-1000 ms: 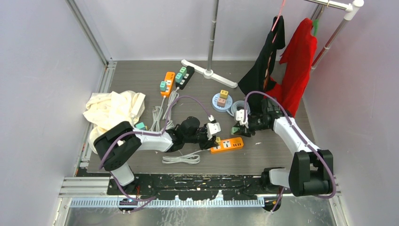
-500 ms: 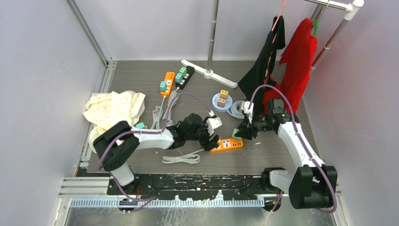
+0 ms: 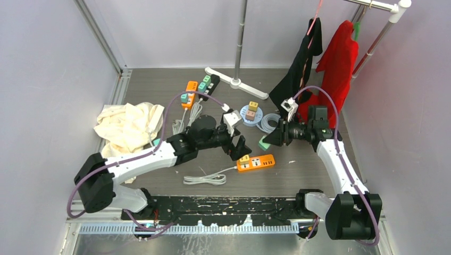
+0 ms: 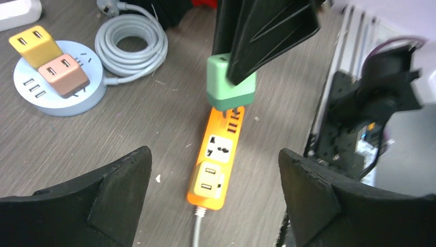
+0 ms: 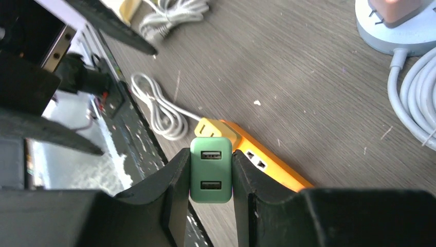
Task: Pull the plug off the socket
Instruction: Remove the plug from the socket, then place the plug at the center of the board.
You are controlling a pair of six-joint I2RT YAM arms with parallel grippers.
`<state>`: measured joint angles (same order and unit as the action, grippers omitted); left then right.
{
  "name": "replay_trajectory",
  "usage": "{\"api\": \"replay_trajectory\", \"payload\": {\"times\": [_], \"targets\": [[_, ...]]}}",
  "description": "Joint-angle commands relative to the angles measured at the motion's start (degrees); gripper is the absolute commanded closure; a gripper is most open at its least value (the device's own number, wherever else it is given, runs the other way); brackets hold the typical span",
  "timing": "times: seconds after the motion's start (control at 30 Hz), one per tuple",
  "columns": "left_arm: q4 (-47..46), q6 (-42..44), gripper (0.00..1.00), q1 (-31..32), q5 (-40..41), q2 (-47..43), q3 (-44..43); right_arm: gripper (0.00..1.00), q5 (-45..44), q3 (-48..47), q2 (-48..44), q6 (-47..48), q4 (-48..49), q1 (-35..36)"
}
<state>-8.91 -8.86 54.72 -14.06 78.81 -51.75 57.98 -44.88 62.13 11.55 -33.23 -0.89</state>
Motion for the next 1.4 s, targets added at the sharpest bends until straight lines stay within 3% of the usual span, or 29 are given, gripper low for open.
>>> {"api": "replay_trajectory", "payload": {"times": [0.0, 0.1, 0.27, 0.37, 0.47, 0.63, 0.87, 1.17, 1.3, 1.37], "targets": [[8.25, -9.4, 0.05, -0.94, 2.38, -3.68, -5.99, 0.96, 4.58, 0.48, 0.06, -22.38, 14.5, -0.76], [9.94, -14.3, 0.03, -2.3, 2.06, -3.83, -8.86, 0.96, 5.34, 2.8, 0.76, -31.85, 22.5, -0.78], [12.42, -19.04, 0.05, -3.04, 0.62, -2.23, -13.8, 0.94, 5.04, 3.25, 2.35, -38.9, 25.33, -0.78], [16.87, -17.12, 0.08, -2.19, 3.18, -0.68, -17.52, 0.94, 5.22, 3.66, 3.87, -42.82, 27.32, -0.79], [25.89, -12.3, 0.09, 0.76, 11.17, 2.37, -22.89, 0.94, 5.11, 3.68, 5.47, -45.2, 28.26, -0.78], [34.4, -8.43, 0.1, 4.14, 17.16, 8.53, -31.44, 0.94, 5.9, 2.43, 8.32, -46.6, 28.49, -0.78], [42.29, -8.51, 0.19, 5.01, 18.33, 17.7, -41.34, 0.94, 5.79, 2.48, 9.55, -46.71, 28.62, -0.7], [42.77, -8.43, 0.22, 5.66, 19.53, 25.23, -46.27, 0.94, 5.88, 2.2, 10.03, -46.64, 28.66, -0.73], [42.17, -8.01, 0.36, 5.68, 18.95, 26.89, -47.79, 0.94, 5.9, 2.28, 10.08, -46.68, 28.66, -0.7], [41.6, -8.01, 0.38, 5.68, 18.17, 27.54, -48.0, 0.94, 5.92, 2.34, 10.12, -46.7, 28.66, -0.7]]}}
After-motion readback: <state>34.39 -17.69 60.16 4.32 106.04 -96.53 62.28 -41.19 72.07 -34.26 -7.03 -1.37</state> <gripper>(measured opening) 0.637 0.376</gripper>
